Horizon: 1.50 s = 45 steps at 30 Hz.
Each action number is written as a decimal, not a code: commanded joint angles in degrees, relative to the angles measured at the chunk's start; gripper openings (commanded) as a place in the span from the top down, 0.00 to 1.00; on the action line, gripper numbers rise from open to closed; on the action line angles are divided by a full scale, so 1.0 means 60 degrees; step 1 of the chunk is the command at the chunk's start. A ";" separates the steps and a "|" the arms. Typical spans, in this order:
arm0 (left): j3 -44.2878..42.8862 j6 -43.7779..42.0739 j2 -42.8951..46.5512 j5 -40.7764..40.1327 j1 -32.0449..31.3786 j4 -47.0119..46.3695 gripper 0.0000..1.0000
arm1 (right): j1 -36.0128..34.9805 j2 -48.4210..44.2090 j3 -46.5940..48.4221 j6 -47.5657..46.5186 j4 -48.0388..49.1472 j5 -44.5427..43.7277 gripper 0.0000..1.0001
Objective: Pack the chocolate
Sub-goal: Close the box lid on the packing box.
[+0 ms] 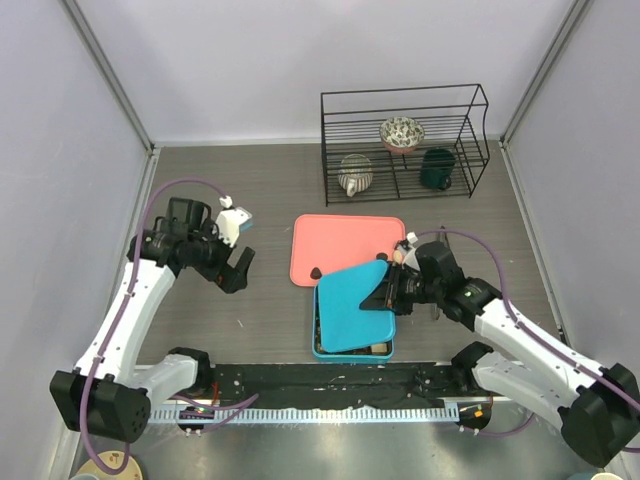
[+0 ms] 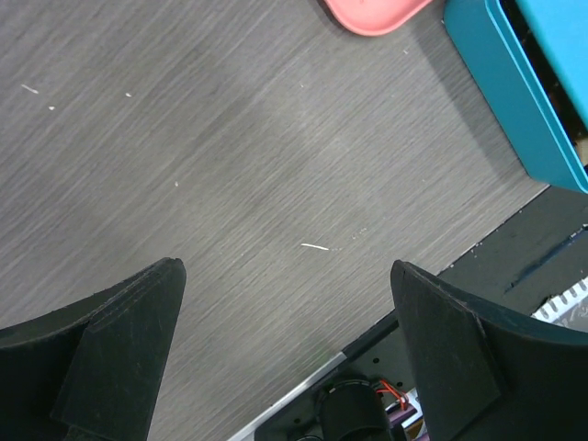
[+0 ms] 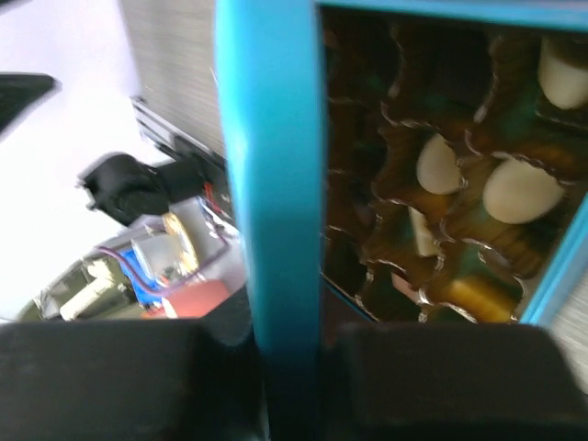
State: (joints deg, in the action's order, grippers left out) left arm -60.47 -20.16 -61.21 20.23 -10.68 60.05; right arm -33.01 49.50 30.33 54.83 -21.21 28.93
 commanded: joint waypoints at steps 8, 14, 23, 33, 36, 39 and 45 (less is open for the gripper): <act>0.0175 -0.0462 0.0592 0.0466 0.0066 0.0157 0.00 | 0.0053 0.0672 0.0438 -0.1548 -0.1734 0.0234 0.39; 0.0088 -0.0639 0.0607 0.0554 0.0051 0.0333 0.00 | 0.0053 0.0935 0.1419 -0.2311 -0.3404 -0.0397 0.31; -0.0263 -0.0609 0.0651 0.0788 0.0037 0.0553 0.00 | 0.0053 0.1580 0.2079 -0.3483 -0.5602 -0.1274 0.25; -0.0294 -0.0565 0.0592 0.1169 0.0036 0.0553 0.00 | 0.0053 0.2019 0.3045 -0.4070 -0.6807 -0.2197 0.24; -0.0162 -0.0565 0.0680 0.1199 0.0051 0.0509 0.00 | 0.0053 0.2122 0.3148 -0.3997 -0.6646 -0.2461 0.24; -0.0103 -0.0668 0.0724 0.1213 0.0037 0.0538 0.00 | 0.0111 0.2151 0.3614 -0.3982 -0.6645 -0.3265 0.24; 0.0014 -0.0800 0.0695 0.1067 0.0036 0.0392 0.00 | 0.1033 0.2342 0.4263 -0.3677 -0.6149 -0.5494 0.49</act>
State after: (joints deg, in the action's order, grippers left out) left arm -60.77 -23.59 -57.82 25.76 -10.68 63.61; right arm -30.00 63.07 52.95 31.38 -60.95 6.13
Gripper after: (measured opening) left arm 0.996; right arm 0.583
